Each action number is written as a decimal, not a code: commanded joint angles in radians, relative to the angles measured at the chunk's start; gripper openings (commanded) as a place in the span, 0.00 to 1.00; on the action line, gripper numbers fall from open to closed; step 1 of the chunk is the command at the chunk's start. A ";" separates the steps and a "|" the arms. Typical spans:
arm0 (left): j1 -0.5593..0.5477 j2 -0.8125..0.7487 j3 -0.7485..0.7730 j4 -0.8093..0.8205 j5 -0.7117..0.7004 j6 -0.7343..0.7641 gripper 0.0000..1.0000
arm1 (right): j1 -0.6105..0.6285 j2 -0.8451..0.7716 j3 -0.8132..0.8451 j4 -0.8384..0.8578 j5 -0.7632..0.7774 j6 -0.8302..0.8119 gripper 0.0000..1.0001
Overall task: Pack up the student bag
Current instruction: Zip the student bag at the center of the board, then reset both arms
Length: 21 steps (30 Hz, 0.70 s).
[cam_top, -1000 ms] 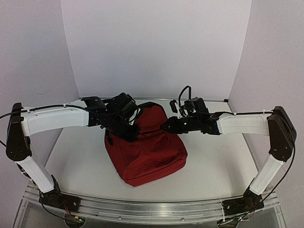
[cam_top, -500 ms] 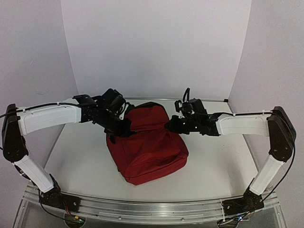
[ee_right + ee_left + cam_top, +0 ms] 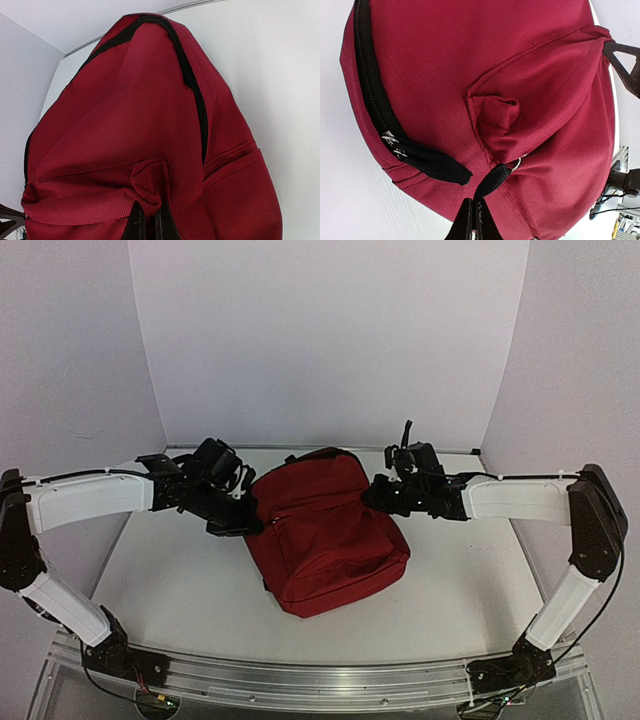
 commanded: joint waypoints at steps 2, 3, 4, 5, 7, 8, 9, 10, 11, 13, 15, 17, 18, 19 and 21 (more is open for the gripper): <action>0.029 -0.005 -0.015 -0.063 0.020 -0.004 0.00 | -0.067 -0.038 0.030 -0.024 0.157 -0.033 0.00; 0.030 0.000 -0.006 -0.056 0.026 0.002 0.02 | -0.067 -0.041 0.036 -0.025 0.150 -0.046 0.00; 0.031 0.005 0.005 -0.050 0.035 0.008 0.13 | -0.067 -0.046 0.042 -0.026 0.147 -0.060 0.04; 0.032 0.008 0.021 -0.047 0.040 0.013 0.29 | -0.066 -0.052 0.047 -0.027 0.144 -0.076 0.14; 0.036 0.014 0.058 -0.046 0.044 0.024 0.61 | -0.067 -0.062 0.056 -0.032 0.143 -0.101 0.45; 0.040 0.016 0.076 -0.041 0.048 0.032 0.70 | -0.071 -0.066 0.061 -0.039 0.144 -0.110 0.58; 0.047 0.016 0.091 -0.032 0.054 0.041 0.78 | -0.076 -0.069 0.068 -0.052 0.144 -0.117 0.69; 0.061 0.015 0.102 -0.019 0.066 0.052 0.82 | -0.082 -0.071 0.074 -0.069 0.144 -0.124 0.76; 0.081 0.014 0.108 -0.006 0.083 0.063 0.85 | -0.094 -0.074 0.081 -0.082 0.142 -0.130 0.82; 0.136 0.013 0.110 0.023 0.113 0.081 0.88 | -0.125 -0.077 0.091 -0.102 0.129 -0.140 0.94; 0.205 0.016 0.102 0.050 0.124 0.100 0.91 | -0.161 -0.078 0.096 -0.118 0.105 -0.151 0.98; 0.299 0.016 0.079 0.090 0.148 0.107 0.94 | -0.207 -0.082 0.094 -0.132 0.089 -0.168 0.98; 0.342 0.014 0.064 0.116 0.162 0.110 0.95 | -0.227 -0.086 0.091 -0.135 0.084 -0.175 0.98; 0.393 0.009 0.047 0.138 0.168 0.110 0.96 | -0.255 -0.094 0.085 -0.140 0.076 -0.182 0.98; 0.514 -0.008 0.011 0.184 0.168 0.113 0.97 | -0.327 -0.122 0.067 -0.149 0.069 -0.200 0.98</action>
